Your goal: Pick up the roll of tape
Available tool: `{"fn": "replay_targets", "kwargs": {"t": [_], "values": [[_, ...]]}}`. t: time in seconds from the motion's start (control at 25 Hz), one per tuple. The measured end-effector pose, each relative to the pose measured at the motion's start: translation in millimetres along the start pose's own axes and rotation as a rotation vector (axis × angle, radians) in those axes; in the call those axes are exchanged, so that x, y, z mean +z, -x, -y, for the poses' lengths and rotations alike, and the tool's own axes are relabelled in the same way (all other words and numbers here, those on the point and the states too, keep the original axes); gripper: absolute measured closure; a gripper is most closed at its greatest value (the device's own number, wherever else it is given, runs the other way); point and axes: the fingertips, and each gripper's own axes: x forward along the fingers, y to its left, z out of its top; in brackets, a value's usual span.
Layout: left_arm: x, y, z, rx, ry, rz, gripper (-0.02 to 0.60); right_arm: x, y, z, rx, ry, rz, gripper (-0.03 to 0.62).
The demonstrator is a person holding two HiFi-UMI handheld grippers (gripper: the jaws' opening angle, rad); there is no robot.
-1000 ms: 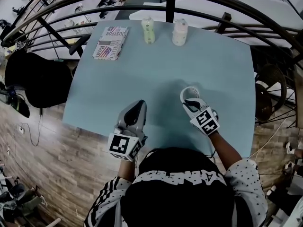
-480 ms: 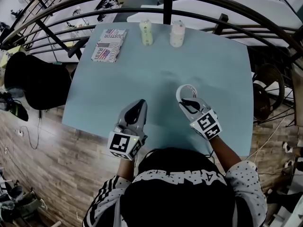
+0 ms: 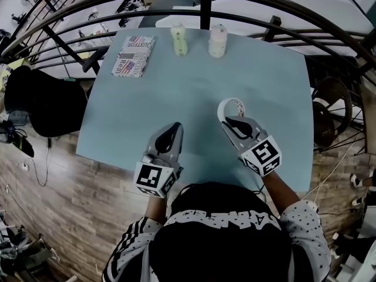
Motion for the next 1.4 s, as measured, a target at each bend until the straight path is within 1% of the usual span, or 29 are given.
{"fn": "replay_targets", "kwargs": {"t": [0.12, 0.36, 0.72, 1.12, 1.4], "values": [[2.3, -0.4, 2.4, -0.006, -0.011, 0.007, 0.581, 3.7, 2.3, -0.9, 0.002, -0.012, 0.012, 0.542], [4.1, 0.0, 3.3, 0.002, -0.007, 0.006, 0.581, 5.3, 5.3, 1.8, -0.007, -0.014, 0.018, 0.543], [-5.0, 2.2, 3.7, -0.004, 0.004, -0.016, 0.581, 6.7, 6.7, -0.3, -0.022, -0.011, 0.032, 0.543], [3.5, 5.5, 6.6, -0.016, -0.011, 0.002, 0.581, 11.6, 11.8, -3.6, -0.035, -0.006, 0.036, 0.544], [0.8, 15.3, 6.3, -0.018, -0.014, 0.004, 0.581, 11.6, 13.8, -12.8, -0.039, 0.000, 0.039, 0.543]]}}
